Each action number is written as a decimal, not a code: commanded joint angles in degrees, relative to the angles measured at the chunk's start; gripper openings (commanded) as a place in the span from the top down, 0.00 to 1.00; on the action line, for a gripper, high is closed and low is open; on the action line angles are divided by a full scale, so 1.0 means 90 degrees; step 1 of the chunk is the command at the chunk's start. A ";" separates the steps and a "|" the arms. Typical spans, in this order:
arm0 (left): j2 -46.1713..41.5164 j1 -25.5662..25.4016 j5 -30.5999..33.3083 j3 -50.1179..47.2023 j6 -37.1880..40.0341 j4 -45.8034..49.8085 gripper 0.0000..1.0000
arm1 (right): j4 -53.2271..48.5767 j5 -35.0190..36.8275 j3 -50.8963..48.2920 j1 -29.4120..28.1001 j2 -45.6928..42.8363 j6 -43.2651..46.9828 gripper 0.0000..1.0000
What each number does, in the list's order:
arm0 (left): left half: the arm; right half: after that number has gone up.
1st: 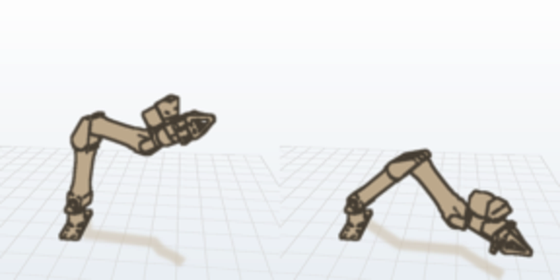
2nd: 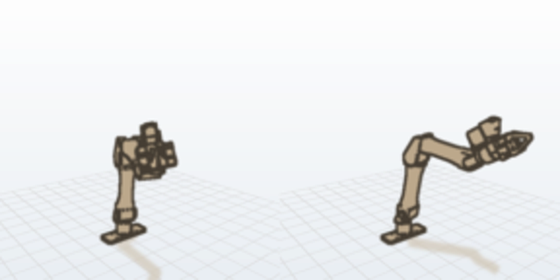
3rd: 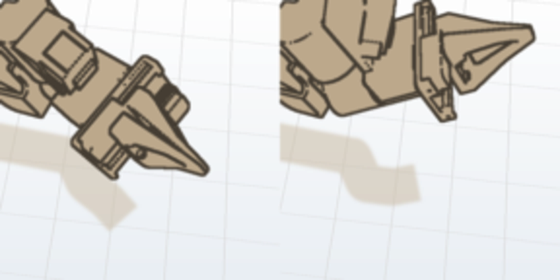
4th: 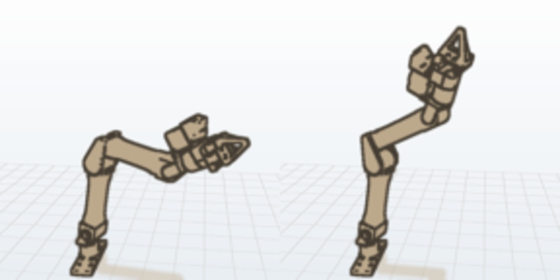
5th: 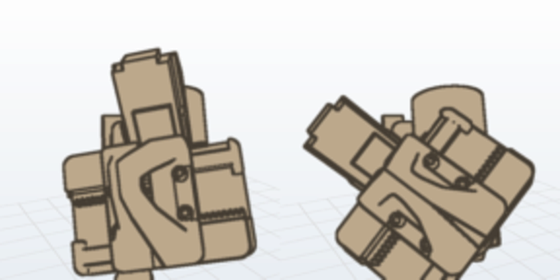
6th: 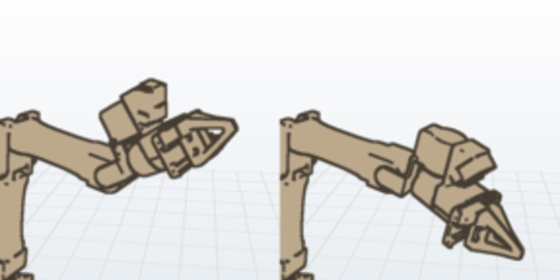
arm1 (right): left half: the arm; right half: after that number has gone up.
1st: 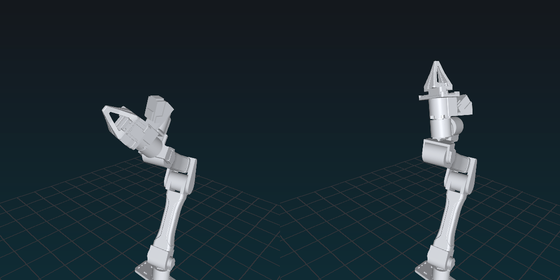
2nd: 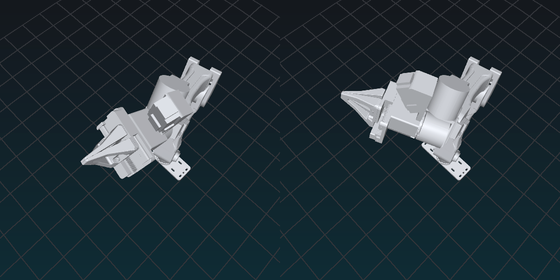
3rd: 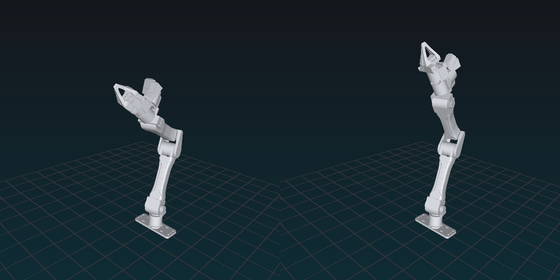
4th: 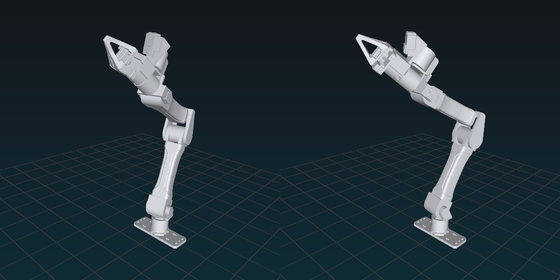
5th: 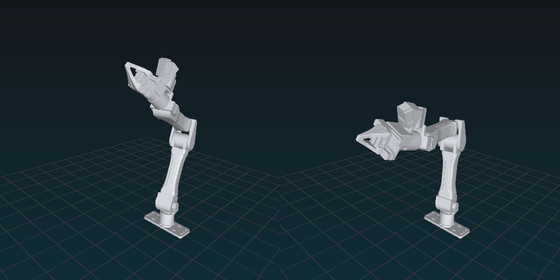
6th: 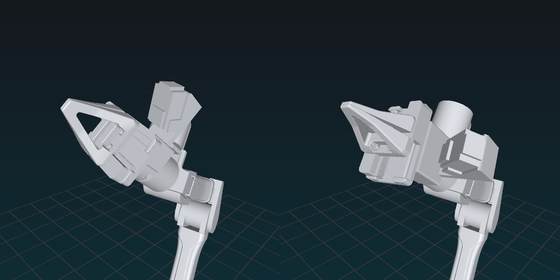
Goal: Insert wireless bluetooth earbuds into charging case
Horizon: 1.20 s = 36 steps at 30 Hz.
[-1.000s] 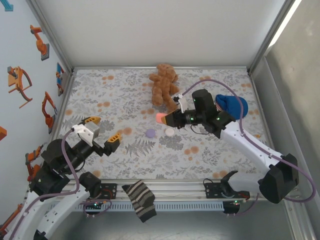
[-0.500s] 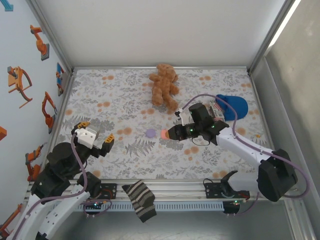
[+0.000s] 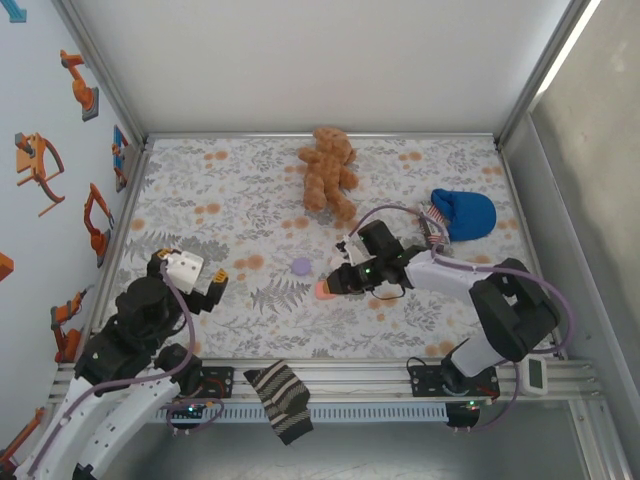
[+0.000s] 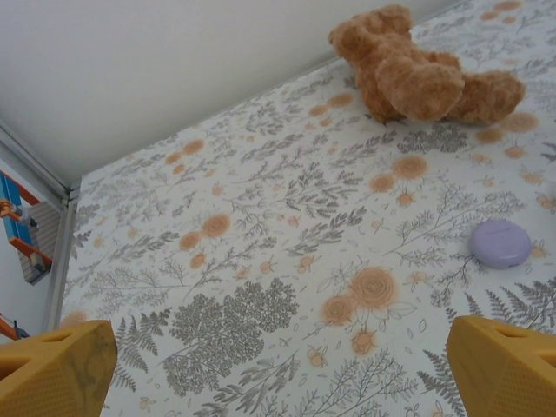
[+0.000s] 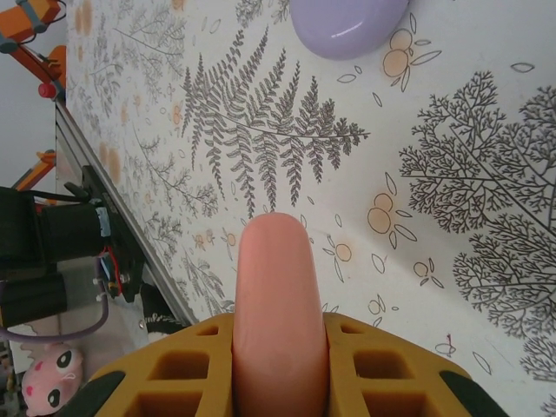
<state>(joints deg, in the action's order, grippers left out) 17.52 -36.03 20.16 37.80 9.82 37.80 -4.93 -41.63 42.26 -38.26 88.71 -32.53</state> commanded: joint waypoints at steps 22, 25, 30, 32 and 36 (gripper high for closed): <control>0.0612 0.0319 -0.0609 -0.0072 0.0168 0.0038 0.04 | 0.0195 -0.0083 -0.0037 -0.0207 0.1042 -0.0010 0.85; 0.0620 0.0320 -0.0596 -0.0065 0.0168 0.0043 0.04 | -0.0014 0.0133 0.0019 -0.0205 0.0987 0.0074 0.80; 0.0785 0.0323 -0.0597 -0.0035 0.0178 0.0059 0.04 | -0.0333 0.0539 0.0057 -0.0204 0.0712 0.0188 0.69; 0.0839 0.0332 -0.0609 -0.0025 0.0168 0.0067 0.04 | -0.0537 0.0677 0.0107 -0.0205 0.0586 0.0282 0.67; 0.0880 0.0343 -0.0570 -0.0028 0.0183 0.0064 0.04 | -0.1360 0.1152 0.0370 -0.0193 0.0356 0.0725 0.60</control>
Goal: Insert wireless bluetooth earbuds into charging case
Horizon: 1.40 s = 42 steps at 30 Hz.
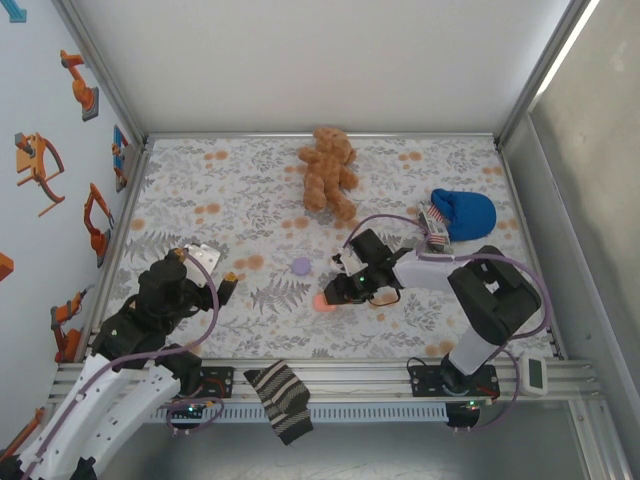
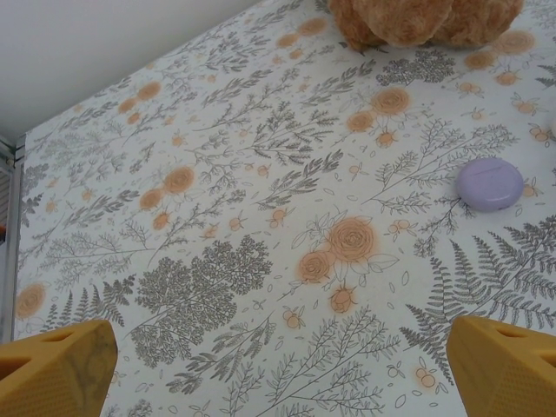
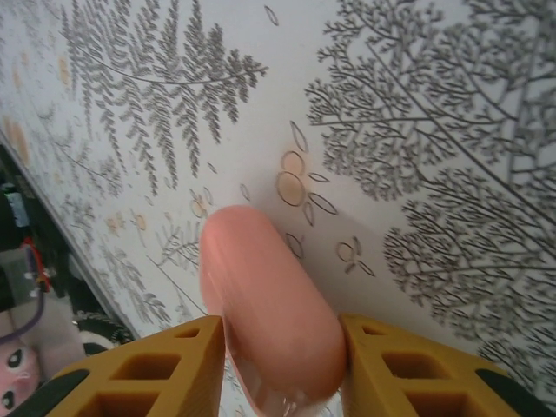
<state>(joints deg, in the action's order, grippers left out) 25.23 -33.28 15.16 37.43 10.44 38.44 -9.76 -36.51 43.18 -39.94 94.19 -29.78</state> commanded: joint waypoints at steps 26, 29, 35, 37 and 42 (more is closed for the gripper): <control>-0.0050 0.0094 0.0341 0.0332 -0.0275 -0.0194 0.04 | -0.2432 0.4663 0.1389 0.0480 -0.3640 0.2015 0.20; -0.0095 0.0095 0.0510 0.0402 -0.0601 -0.0263 0.04 | -0.1971 0.5454 0.1036 0.0526 -0.3997 0.2072 0.09; -0.0156 0.0116 0.1161 0.0049 -0.1104 -0.0655 0.04 | -0.1132 0.6488 0.0273 0.0898 -0.4694 0.2241 0.00; -0.0087 0.0141 0.1434 0.0007 -0.1259 -0.0703 0.04 | -0.0889 0.6566 0.0046 0.1110 -0.4901 0.2299 0.00; 0.0154 0.0165 0.2066 -0.0123 -0.1493 -0.1011 0.04 | -0.0113 0.6618 -0.0683 0.1798 -0.5340 0.2425 0.00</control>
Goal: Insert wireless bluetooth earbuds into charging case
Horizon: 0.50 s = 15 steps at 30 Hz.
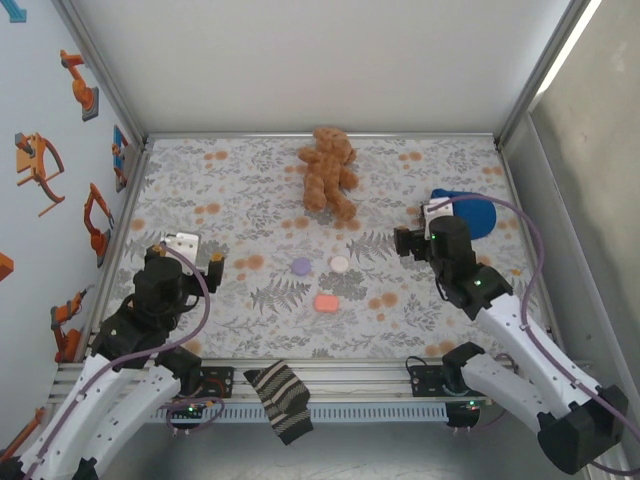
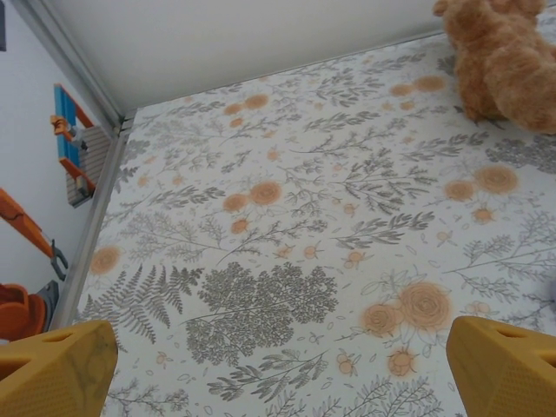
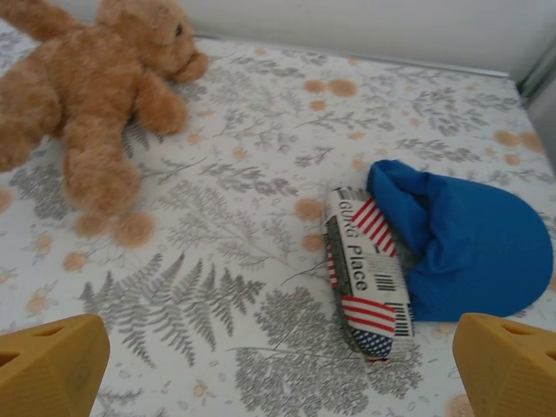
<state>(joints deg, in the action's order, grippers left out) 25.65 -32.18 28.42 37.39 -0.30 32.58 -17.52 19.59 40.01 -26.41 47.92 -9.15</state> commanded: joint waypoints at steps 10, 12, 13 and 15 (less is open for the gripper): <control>0.0630 0.0305 0.1594 -0.1221 -0.0375 -0.2000 0.04 | 0.3554 0.0352 -0.2231 0.1868 0.0061 0.0384 0.00; 0.0780 0.0376 0.1701 -0.1385 -0.0395 -0.2301 0.04 | 0.4103 0.0236 -0.2385 0.2163 0.0465 0.0358 0.00; 0.0863 0.0434 0.1694 -0.1458 -0.0370 -0.2450 0.04 | 0.4391 0.0182 -0.2445 0.2259 0.0708 0.0439 0.00; 0.0989 0.0531 0.1676 -0.1551 -0.0359 -0.2694 0.04 | 0.4978 0.0102 -0.2525 0.2336 0.1155 0.0637 0.00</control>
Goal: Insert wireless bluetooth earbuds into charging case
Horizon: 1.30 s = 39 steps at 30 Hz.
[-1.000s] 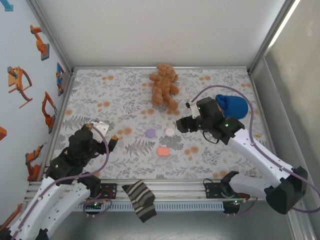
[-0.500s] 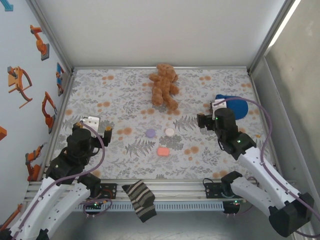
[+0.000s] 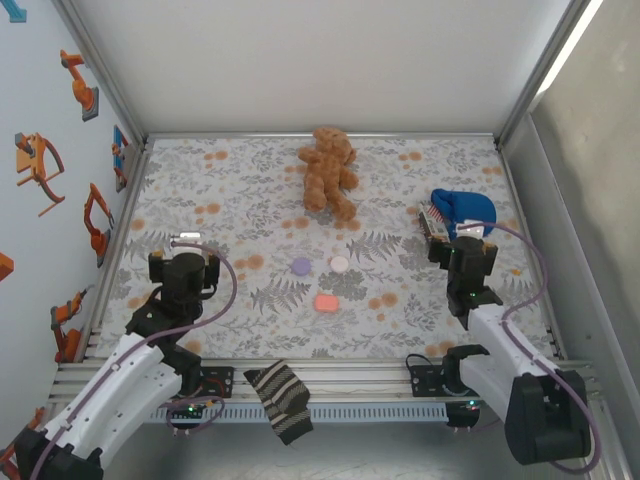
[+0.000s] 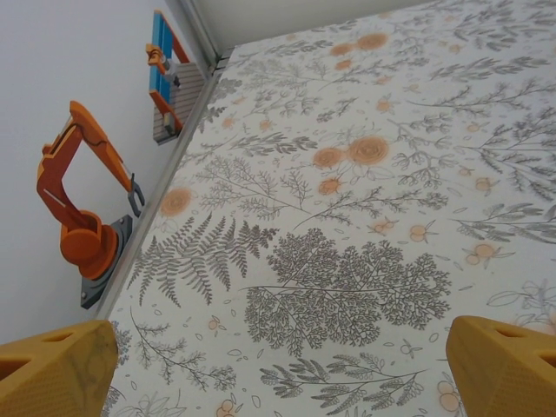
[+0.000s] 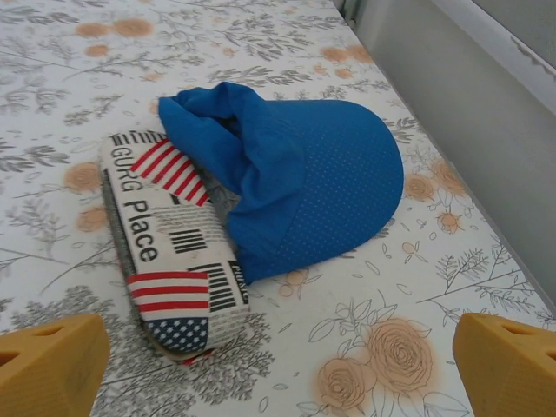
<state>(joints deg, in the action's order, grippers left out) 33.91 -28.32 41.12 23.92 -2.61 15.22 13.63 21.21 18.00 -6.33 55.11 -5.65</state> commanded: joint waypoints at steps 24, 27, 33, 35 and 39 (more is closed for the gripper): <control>0.1726 0.1626 -0.1353 -0.0957 -0.0127 -0.3420 0.04 | 0.3982 -0.1921 0.0477 0.0962 0.3691 0.0102 0.00; 0.2087 0.1715 -0.1568 -0.1043 0.0052 -0.3991 0.04 | 0.3984 -0.1957 0.0480 0.0977 0.3691 0.0096 0.00; 0.2849 0.1893 -0.2270 -0.1298 0.0321 -0.5487 0.04 | 0.3989 -0.1952 0.0478 0.0970 0.3696 0.0102 0.00; 0.3079 0.1925 -0.2482 -0.1266 0.0412 -0.5768 0.04 | 0.3993 -0.1957 0.0481 0.0974 0.3691 0.0100 0.00; 0.3612 0.1973 -0.2848 -0.1359 0.0586 -0.6742 0.04 | 0.3989 -0.1949 0.0473 0.0976 0.3687 0.0101 0.00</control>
<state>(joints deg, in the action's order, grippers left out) 64.58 -11.07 19.81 12.40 0.32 -35.38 49.52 3.84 21.82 2.17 88.49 -4.10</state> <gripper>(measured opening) 0.963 0.996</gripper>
